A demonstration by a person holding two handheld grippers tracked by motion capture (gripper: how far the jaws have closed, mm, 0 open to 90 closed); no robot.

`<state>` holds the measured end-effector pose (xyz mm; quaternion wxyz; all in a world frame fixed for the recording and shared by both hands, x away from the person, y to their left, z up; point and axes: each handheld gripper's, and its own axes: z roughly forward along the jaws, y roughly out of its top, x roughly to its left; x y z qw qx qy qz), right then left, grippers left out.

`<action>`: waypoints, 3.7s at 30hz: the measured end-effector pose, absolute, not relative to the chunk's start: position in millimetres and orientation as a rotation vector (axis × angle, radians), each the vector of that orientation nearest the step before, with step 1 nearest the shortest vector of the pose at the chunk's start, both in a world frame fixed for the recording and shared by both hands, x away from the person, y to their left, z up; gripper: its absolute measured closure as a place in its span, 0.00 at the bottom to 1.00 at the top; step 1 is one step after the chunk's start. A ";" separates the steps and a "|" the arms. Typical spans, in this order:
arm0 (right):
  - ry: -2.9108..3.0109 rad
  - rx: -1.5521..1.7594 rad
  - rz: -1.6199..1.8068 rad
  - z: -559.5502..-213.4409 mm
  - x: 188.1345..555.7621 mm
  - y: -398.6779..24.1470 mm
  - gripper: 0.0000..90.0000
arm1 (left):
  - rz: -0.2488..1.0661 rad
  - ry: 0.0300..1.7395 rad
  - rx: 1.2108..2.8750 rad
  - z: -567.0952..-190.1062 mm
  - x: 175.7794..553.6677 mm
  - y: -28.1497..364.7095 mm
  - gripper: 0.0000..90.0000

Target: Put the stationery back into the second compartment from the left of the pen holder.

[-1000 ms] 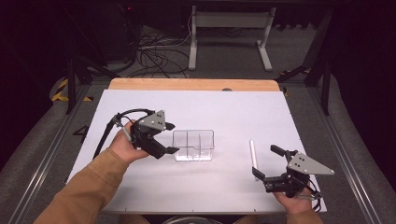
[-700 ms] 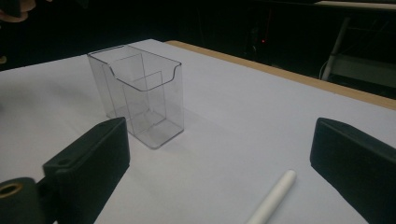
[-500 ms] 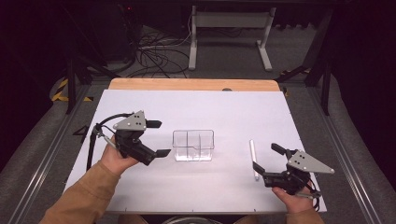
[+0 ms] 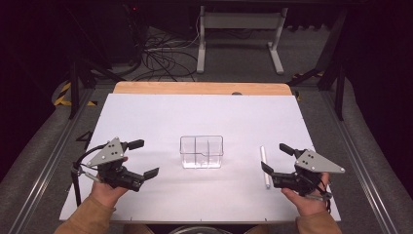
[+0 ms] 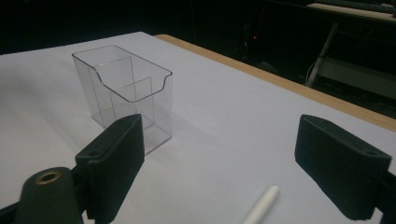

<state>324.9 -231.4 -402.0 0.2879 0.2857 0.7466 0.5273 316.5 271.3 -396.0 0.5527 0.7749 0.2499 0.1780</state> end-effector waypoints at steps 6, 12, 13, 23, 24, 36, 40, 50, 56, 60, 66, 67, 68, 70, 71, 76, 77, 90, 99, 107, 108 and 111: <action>2.027 0.737 1.342 -394.8 329.3 -223.0 0.21 | 0.494 0.664 1.809 -416.3 310.0 281.5 0.00; 2.031 0.750 1.324 -394.0 333.7 -219.3 0.22 | 0.544 0.695 1.861 -437.6 307.3 288.8 0.00; 2.038 0.760 1.324 -394.6 334.7 -219.5 0.22 | 0.535 0.704 1.857 -440.1 307.4 289.7 0.00; 2.056 0.876 1.321 -395.4 339.7 -224.9 0.22 | 0.583 0.714 1.829 -444.5 305.9 292.9 0.00; 2.055 0.881 1.316 -395.1 340.1 -225.0 0.20 | 0.592 0.712 1.833 -445.3 305.3 292.0 0.00; 2.120 0.982 1.218 -387.4 349.9 -223.9 0.21 | 0.535 0.727 1.814 -447.1 305.5 293.7 0.00; 2.159 1.019 1.161 -384.2 356.5 -223.6 0.24 | 0.556 0.724 1.822 -446.7 303.6 293.8 0.00; 2.253 1.121 1.036 -383.1 378.0 -216.6 0.29 | 0.565 0.730 1.818 -447.2 303.1 295.1 0.00; 2.285 1.279 0.978 -388.1 391.4 -213.7 0.32 | 0.567 0.730 1.817 -447.6 303.7 295.1 0.00; 2.291 1.331 0.942 -392.2 397.5 -211.1 0.35 | 0.561 0.735 1.814 -448.0 303.8 294.9 0.00; 2.284 1.385 0.844 -396.4 405.5 -206.9 0.37 | 0.562 0.734 1.816 -447.8 303.6 294.6 0.00; 2.282 1.401 0.818 -396.7 406.6 -206.1 0.37 | 0.568 0.730 1.818 -447.7 303.9 295.0 0.00; 2.280 1.418 0.808 -397.6 408.0 -205.3 0.38 | 0.562 0.735 1.816 -448.0 303.8 294.8 0.00; 2.282 1.442 0.785 -398.5 409.9 -204.4 0.40 | 0.556 0.737 1.817 -448.3 304.1 294.7 0.00; 2.281 1.467 0.751 -400.0 411.9 -202.8 0.40 | 0.555 0.737 1.818 -448.5 303.9 294.5 0.00; 2.283 1.489 0.720 -403.1 416.0 -200.8 0.41 | 0.561 0.730 1.825 -448.6 304.0 293.8 0.00; 2.283 1.489 0.720 -403.1 416.0 -200.8 0.41 | 0.561 0.730 1.825 -448.6 304.0 293.8 0.00; 2.248 1.804 0.662 -418.9 424.8 -199.0 0.57 | 0.565 0.732 1.824 -448.8 303.9 293.1 0.00; 2.208 1.959 0.528 -428.5 431.0 -192.1 0.67 | 0.573 0.729 1.831 -449.0 304.0 292.8 0.01; 2.166 2.009 0.445 -435.6 435.3 -187.4 0.74 | 0.571 0.730 1.834 -449.3 304.0 292.6 0.01; 2.166 2.007 0.432 -436.2 435.8 -186.8 0.74 | 0.570 0.731 1.832 -449.4 304.0 292.4 0.01; 2.148 2.021 0.413 -437.1 436.5 -184.3 0.77 | 0.572 0.728 1.834 -449.5 304.1 292.2 0.01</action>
